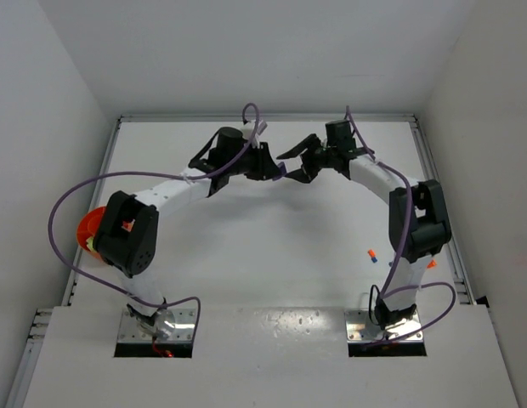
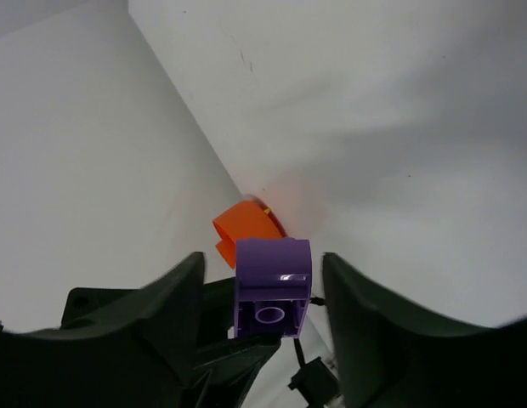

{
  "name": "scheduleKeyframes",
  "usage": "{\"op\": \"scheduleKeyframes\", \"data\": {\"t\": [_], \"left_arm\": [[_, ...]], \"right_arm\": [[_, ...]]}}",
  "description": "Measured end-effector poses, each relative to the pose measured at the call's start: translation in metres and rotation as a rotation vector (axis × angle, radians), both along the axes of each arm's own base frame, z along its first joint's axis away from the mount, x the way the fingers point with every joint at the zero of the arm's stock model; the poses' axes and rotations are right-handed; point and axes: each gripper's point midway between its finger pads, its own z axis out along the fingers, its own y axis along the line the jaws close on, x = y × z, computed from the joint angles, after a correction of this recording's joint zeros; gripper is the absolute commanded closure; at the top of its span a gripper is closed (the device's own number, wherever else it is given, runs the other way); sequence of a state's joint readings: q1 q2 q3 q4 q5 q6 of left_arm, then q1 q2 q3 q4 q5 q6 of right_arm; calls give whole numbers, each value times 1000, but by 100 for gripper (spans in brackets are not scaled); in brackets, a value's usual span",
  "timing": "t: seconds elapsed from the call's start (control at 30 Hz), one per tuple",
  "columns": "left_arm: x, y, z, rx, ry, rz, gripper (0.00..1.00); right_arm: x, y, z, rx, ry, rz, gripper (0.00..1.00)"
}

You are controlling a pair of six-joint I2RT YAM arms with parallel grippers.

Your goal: Sort the legos into containers by color

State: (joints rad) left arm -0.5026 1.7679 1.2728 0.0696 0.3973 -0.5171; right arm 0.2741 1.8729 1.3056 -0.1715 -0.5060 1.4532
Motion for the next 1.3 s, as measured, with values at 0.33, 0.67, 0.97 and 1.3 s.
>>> {"op": "scheduleKeyframes", "data": {"t": [0.33, 0.67, 0.97, 1.3], "left_arm": [[-39, 64, 23, 119, -86, -145, 92], [-87, 252, 35, 495, -188, -179, 100], [-155, 350, 8, 755, -45, -223, 100], [-184, 426, 1, 932, 42, -145, 100]], "right_arm": [[2, -64, 15, -347, -377, 150, 29], [-19, -117, 66, -841, -861, 478, 26], [-32, -113, 23, -821, -833, 723, 29], [-18, -106, 20, -783, -814, 826, 30]]}}
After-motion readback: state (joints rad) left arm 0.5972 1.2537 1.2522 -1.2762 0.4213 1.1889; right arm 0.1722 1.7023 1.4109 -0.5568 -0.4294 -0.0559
